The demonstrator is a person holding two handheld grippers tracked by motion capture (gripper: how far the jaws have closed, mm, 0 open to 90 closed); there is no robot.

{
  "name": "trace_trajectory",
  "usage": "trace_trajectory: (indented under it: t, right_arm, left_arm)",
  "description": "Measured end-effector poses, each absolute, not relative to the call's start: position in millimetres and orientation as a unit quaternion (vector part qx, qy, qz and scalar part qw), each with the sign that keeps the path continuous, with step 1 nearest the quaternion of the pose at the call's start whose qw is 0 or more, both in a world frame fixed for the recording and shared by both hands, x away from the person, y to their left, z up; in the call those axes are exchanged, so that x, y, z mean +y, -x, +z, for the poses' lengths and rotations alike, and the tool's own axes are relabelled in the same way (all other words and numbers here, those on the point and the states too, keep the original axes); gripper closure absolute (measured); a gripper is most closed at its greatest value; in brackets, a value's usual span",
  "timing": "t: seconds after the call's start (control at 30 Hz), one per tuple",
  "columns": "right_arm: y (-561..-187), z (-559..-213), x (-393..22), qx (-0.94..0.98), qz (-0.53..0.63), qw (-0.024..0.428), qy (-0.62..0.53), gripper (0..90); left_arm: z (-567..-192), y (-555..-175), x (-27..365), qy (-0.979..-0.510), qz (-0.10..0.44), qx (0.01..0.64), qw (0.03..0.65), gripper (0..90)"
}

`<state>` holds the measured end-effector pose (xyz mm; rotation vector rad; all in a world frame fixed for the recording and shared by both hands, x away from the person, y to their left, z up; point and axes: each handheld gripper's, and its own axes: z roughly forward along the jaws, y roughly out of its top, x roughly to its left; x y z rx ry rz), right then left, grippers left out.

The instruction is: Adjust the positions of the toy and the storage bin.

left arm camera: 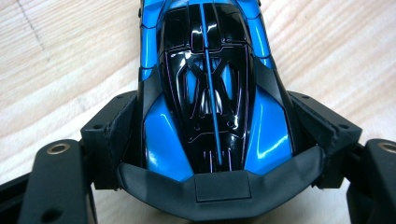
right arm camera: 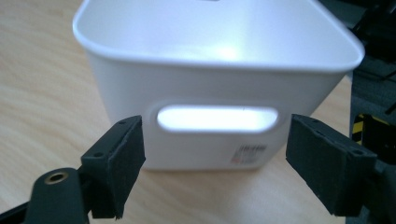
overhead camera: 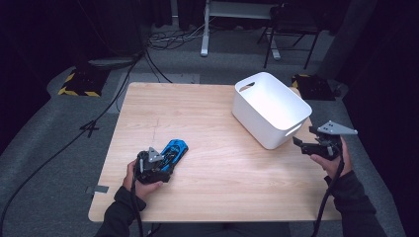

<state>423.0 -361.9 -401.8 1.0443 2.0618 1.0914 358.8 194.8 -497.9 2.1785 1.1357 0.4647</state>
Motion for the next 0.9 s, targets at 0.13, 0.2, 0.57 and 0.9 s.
trace_trajectory:
  t: [0.13,0.2,0.57,0.9]
  right_arm:
    - [-431,-383,-357,0.764,0.415,0.303,-0.390,20.3]
    - [-435,-377,-353,0.761,0.420,0.305,-0.388,20.5]
    - [-469,-381,-347,0.744,0.402,0.306,-0.437,20.2]
    - [-494,-373,-364,0.724,0.394,0.319,-0.468,20.1]
  left_arm:
    - [-498,-353,200,-0.828,0.177,0.428,0.317,24.0]
    - [-499,-350,203,-0.828,0.175,0.427,0.319,24.0]
    - [-501,-345,207,-0.824,0.181,0.424,0.331,23.9]
    - [-501,-346,207,-0.824,0.183,0.421,0.331,23.9]
